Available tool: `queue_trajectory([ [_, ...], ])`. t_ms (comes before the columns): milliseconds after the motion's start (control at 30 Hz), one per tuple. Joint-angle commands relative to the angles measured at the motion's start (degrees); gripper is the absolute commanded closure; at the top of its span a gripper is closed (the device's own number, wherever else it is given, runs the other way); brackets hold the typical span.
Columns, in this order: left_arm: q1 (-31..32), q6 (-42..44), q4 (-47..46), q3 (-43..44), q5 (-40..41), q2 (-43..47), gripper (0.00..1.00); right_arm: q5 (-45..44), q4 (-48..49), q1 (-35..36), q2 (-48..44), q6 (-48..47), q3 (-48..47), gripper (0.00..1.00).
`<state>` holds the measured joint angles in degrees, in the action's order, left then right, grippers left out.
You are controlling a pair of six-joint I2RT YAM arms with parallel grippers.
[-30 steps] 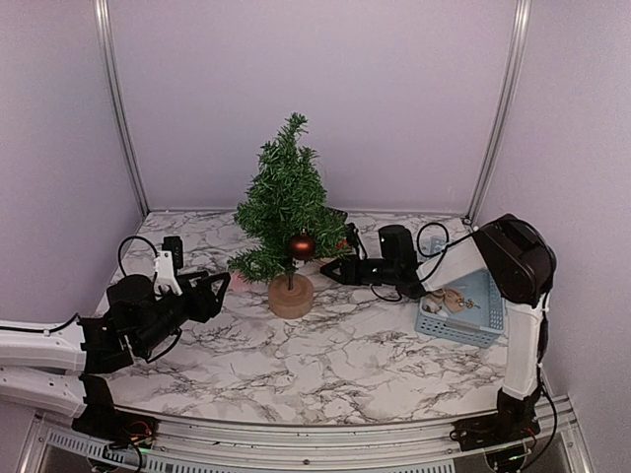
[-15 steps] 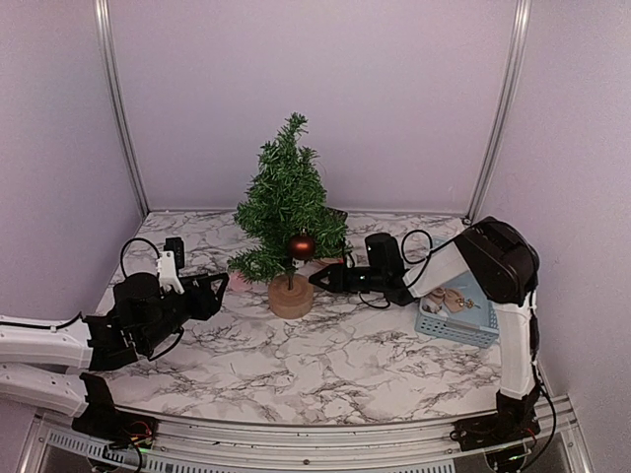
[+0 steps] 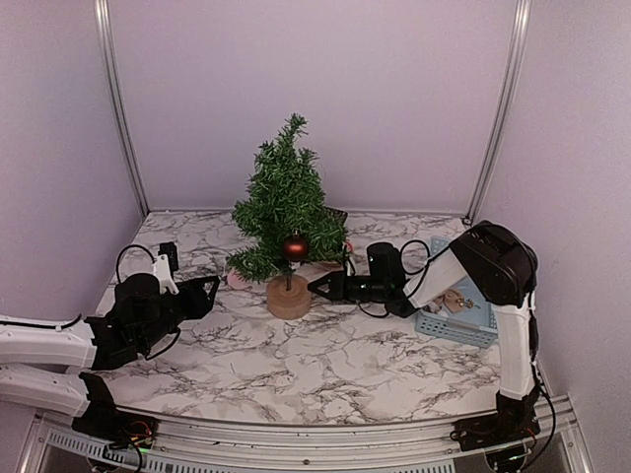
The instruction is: Decorate the small christmas tree
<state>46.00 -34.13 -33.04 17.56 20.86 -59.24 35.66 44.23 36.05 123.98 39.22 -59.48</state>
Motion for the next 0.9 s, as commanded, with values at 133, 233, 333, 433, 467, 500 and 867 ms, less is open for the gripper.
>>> queue_trajectory([
  [133,-3.91,-0.82,-2.52,-0.36,-5.02,-2.82,0.53,1.51,9.57,4.14,-0.50,5.17,4.48,0.80],
  [233,-7.26,-1.55,-3.79,-0.74,-8.39,-3.65,0.54,1.28,11.71,5.34,-0.50,6.70,5.47,0.80],
  [333,-9.79,-2.07,-5.38,-0.67,-11.64,-5.29,0.55,1.43,16.91,6.33,-0.26,9.94,6.92,0.80],
  [433,-10.60,-1.77,-7.39,-0.11,-13.73,-8.51,0.55,1.72,19.45,7.20,-0.34,11.67,7.54,0.80],
  [467,-10.72,-1.59,-8.11,0.12,-14.29,-9.84,0.55,1.58,20.01,7.22,-0.70,11.93,7.95,0.80],
  [500,-10.87,-1.49,-9.11,0.26,-14.98,-11.37,0.55,1.23,20.48,7.09,-1.13,11.96,8.56,0.80],
  [867,-11.19,-0.41,-20.38,4.96,-22.97,-27.78,0.56,-3.49,12.30,1.84,-4.76,5.03,10.27,0.79],
])
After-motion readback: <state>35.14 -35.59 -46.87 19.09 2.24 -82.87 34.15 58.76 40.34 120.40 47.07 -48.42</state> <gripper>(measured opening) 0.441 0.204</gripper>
